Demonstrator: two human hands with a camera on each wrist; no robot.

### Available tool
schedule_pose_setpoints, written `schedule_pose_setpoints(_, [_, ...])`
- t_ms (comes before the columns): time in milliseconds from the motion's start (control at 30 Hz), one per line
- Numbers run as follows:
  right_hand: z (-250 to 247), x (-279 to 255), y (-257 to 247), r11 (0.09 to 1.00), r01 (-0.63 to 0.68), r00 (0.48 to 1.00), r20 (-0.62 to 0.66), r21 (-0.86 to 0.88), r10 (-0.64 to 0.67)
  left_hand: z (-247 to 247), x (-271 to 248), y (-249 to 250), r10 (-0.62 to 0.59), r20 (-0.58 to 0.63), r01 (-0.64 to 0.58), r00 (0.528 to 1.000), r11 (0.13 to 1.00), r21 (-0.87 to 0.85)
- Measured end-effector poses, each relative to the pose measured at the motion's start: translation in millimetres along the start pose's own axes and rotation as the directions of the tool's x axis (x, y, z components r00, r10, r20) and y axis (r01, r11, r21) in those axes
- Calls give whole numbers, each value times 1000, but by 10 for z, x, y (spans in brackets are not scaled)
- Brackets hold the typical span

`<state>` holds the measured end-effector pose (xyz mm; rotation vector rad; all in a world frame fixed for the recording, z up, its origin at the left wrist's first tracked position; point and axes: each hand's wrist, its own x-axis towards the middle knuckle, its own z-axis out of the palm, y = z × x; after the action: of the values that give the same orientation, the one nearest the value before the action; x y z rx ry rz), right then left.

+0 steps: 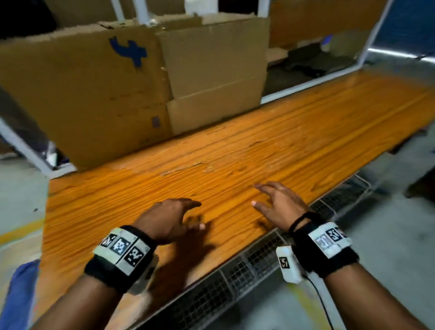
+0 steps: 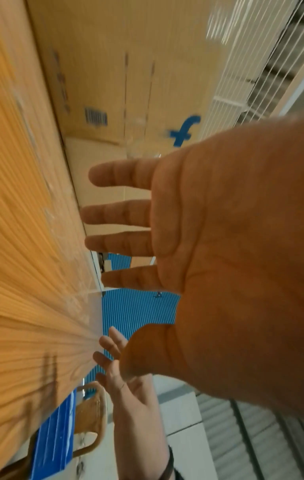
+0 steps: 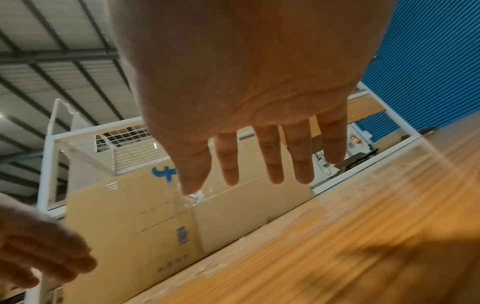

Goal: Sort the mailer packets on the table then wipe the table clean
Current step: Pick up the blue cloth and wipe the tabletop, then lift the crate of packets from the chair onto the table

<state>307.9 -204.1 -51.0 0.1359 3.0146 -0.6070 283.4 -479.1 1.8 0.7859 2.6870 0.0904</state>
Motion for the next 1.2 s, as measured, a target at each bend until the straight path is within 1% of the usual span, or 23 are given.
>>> schedule_pose_setpoints(167, [-463,232,1041,997,-79,996,-35,-20,78,-169,1102,933,112,-48,-112,993,994,-13])
schedule_pose_setpoints(333, [-935,229,2088,971,-237,969,-86,-38,233,-242,2056,1853,229,-32,-231,973,971,-56])
schedule_pose_setpoints(433, [-1156,151,2677,941,-336,937,-112,-34,331,-261,2577,2440,336,-3,-336,942,942,-26])
schedule_pose_setpoints(500, [-1275,122,3058,915,-403,909,-126,-25,398,-274,2933,2807,405,-7,-405,914,914,-28])
schedule_pose_setpoints(700, [-1572,165,4177,839,-544,829,-150,2,538,-312,4112,3873,546,-10,-546,838,836,-60])
schedule_pose_setpoints(833, [-1829,237,4934,755,-654,742,-156,50,652,-460,4942,4646,620,-27,-620,785,782,-60])
schedule_pose_setpoints(933, [-2066,281,5482,691,-719,672,-174,81,720,-600,5494,5310,705,-4,-703,709,706,-87])
schedule_pose_setpoints(967, [-2154,282,5673,669,-737,648,-186,94,739,-634,5663,5537,723,0,-720,691,688,-93])
schedule_pose_setpoints(1067, [-2406,244,6187,597,-789,564,-215,144,798,-685,6059,6179,754,20,-748,656,653,-118])
schedule_pose_setpoints(1200, [-2701,230,7018,528,-831,486,-236,173,842,-650,6589,7016,794,15,-786,608,605,-127])
